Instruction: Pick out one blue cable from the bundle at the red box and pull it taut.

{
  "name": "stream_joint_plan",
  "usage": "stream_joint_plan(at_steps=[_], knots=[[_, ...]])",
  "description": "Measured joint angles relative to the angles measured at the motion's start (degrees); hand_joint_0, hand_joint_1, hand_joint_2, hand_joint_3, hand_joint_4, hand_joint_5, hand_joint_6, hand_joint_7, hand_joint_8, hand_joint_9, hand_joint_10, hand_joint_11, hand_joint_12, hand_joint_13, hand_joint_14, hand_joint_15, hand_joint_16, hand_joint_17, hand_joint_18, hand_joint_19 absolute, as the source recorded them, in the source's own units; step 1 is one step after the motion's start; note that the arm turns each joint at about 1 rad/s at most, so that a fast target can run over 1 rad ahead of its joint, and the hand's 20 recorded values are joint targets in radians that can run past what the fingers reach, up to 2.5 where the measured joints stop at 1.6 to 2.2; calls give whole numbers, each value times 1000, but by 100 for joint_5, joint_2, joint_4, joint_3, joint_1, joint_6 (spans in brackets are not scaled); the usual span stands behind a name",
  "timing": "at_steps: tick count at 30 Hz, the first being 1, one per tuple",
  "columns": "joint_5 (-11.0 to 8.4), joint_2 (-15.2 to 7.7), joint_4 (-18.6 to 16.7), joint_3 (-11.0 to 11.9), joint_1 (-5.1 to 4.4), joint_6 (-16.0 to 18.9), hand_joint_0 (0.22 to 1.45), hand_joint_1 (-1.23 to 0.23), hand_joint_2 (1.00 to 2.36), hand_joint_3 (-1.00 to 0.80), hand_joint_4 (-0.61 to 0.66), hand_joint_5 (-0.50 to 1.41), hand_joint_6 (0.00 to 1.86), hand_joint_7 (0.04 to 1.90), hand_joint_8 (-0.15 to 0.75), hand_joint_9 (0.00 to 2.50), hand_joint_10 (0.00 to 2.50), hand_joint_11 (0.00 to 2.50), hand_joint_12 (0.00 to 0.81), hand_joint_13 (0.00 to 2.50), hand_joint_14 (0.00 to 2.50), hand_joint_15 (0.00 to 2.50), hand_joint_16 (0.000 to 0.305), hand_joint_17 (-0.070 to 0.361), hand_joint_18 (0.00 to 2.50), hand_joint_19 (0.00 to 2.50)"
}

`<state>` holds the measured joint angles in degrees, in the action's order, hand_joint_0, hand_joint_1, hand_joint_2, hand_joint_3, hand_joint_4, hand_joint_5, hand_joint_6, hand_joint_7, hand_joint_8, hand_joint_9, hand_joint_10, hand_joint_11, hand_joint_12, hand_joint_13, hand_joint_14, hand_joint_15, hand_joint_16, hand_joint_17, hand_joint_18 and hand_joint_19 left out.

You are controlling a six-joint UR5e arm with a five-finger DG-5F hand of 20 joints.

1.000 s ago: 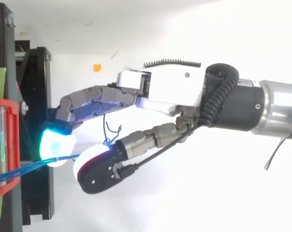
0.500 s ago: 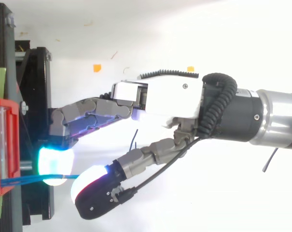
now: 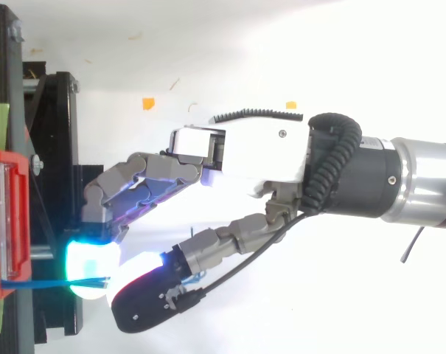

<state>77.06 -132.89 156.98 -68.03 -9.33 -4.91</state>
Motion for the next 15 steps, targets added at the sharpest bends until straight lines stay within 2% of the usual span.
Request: stream_joint_plan(at_steps=[9, 11, 15], knots=[[41, 0, 0, 1, 24, 118, 590, -650, 1012, -116, 172, -156, 854, 680, 283, 799, 14, 452, 368, 774, 17, 479, 49, 109, 557, 528], [79, 0, 0, 0, 37, 141, 575, -667, 1016, -225, 141, -161, 845, 719, 253, 782, 17, 462, 334, 748, 19, 502, 42, 94, 506, 572], [214, 1, 0, 1, 69, 211, 539, -649, 1005, -424, 154, -157, 837, 705, 261, 795, 18, 461, 341, 757, 18, 497, 43, 97, 519, 562]])
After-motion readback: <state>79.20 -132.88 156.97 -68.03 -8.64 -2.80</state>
